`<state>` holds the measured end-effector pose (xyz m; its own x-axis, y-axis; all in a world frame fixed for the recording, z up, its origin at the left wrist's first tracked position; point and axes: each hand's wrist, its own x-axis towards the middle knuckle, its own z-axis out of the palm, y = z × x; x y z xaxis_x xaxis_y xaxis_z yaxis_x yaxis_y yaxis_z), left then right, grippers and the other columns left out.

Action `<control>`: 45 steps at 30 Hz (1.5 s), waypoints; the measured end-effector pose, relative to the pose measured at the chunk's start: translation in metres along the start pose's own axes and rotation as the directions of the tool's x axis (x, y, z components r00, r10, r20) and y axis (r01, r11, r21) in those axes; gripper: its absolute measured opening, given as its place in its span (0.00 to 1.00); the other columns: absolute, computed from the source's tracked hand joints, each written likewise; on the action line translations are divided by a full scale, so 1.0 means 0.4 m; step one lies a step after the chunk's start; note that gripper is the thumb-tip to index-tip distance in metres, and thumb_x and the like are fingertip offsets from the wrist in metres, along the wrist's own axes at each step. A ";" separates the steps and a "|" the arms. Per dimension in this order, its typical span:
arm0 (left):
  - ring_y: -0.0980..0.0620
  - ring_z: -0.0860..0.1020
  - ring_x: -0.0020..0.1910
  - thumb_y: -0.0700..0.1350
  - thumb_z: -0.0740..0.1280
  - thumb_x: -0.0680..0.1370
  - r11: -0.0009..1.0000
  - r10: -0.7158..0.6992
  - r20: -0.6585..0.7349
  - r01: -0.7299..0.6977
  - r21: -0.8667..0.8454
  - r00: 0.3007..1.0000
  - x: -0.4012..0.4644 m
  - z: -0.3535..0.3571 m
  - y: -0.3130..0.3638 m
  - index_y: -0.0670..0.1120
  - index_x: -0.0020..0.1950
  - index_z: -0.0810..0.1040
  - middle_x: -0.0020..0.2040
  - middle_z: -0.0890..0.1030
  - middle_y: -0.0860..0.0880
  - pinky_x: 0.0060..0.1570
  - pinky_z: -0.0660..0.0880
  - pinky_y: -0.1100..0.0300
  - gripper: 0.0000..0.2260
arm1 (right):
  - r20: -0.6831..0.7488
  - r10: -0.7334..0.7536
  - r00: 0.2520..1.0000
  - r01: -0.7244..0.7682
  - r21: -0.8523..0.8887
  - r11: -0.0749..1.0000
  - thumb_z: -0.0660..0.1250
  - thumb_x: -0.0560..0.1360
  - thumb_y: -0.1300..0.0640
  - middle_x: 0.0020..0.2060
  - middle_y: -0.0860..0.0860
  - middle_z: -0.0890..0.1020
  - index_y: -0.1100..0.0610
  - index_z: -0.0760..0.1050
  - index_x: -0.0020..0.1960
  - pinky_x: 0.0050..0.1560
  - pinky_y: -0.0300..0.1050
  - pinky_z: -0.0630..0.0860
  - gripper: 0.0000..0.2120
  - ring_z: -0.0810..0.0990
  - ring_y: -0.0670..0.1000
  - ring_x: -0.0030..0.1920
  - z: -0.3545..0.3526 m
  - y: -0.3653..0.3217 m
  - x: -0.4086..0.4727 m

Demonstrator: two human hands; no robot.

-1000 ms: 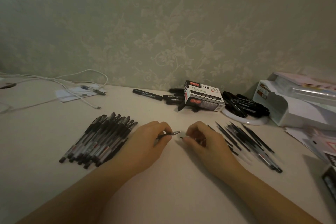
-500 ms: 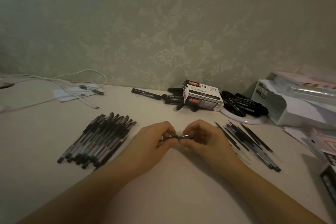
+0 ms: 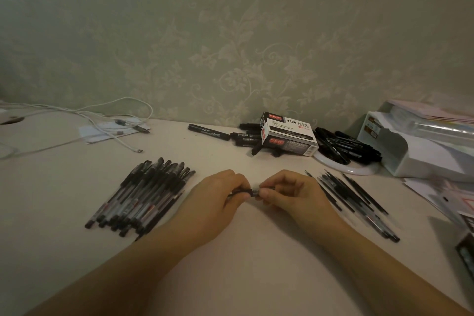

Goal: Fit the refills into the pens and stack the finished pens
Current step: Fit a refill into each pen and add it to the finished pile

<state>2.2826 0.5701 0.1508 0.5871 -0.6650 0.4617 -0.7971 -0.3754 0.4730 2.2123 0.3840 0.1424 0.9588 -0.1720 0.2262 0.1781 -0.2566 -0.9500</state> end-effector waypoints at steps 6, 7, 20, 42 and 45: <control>0.58 0.72 0.41 0.47 0.65 0.79 1.000 0.021 -0.013 -0.021 0.015 1.000 0.001 -0.004 0.005 0.50 0.50 0.79 0.43 0.76 0.54 0.42 0.71 0.60 0.04 | 0.018 -0.049 0.999 0.049 -0.003 0.999 0.76 0.67 0.51 0.38 0.53 0.87 0.49 0.84 0.45 0.44 0.34 0.77 0.07 0.85 0.48 0.40 -0.004 0.008 -0.001; 0.59 0.71 0.41 0.48 0.64 0.79 1.000 0.023 -0.010 -0.023 0.021 1.000 0.000 -0.004 0.005 0.50 0.50 0.79 0.43 0.75 0.55 0.42 0.70 0.62 0.05 | 0.021 -0.055 0.998 0.055 -0.005 0.998 0.76 0.67 0.51 0.38 0.53 0.87 0.49 0.84 0.45 0.44 0.34 0.77 0.07 0.85 0.48 0.40 -0.003 0.008 -0.002; 0.56 0.72 0.38 0.50 0.67 0.77 0.955 -0.197 -0.348 0.260 0.143 0.917 0.015 -0.067 -0.007 0.51 0.48 0.80 0.43 0.74 0.52 0.38 0.67 0.62 0.04 | -0.052 -0.057 0.997 0.052 -0.086 0.995 0.70 0.77 0.50 0.48 0.46 0.84 0.40 0.77 0.57 0.42 0.41 0.79 0.10 0.84 0.49 0.44 0.006 0.017 -0.002; 0.48 0.75 0.42 0.47 0.63 0.79 0.639 -0.626 -0.364 0.722 0.266 0.689 -0.026 -0.203 -0.181 0.46 0.49 0.77 0.45 0.78 0.46 0.41 0.73 0.54 0.06 | -0.088 -0.025 0.996 0.007 -0.204 0.979 0.69 0.78 0.53 0.44 0.42 0.84 0.45 0.81 0.50 0.41 0.34 0.77 0.04 0.83 0.43 0.41 0.013 0.003 -0.014; 0.49 0.75 0.41 0.48 0.64 0.78 0.756 -0.466 -0.396 0.589 0.286 0.791 -0.009 -0.179 -0.121 0.48 0.50 0.77 0.45 0.75 0.48 0.41 0.73 0.54 0.05 | -0.083 -0.039 0.996 0.020 -0.222 0.975 0.69 0.78 0.53 0.44 0.41 0.84 0.45 0.80 0.51 0.41 0.34 0.78 0.04 0.82 0.43 0.42 0.012 -0.001 -0.017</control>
<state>2.3293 0.6370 0.1799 0.8919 -0.0954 0.4420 -0.2973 -0.8602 0.4143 2.2067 0.3898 0.1402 0.9294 -0.2401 0.2805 0.1435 -0.4650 -0.8736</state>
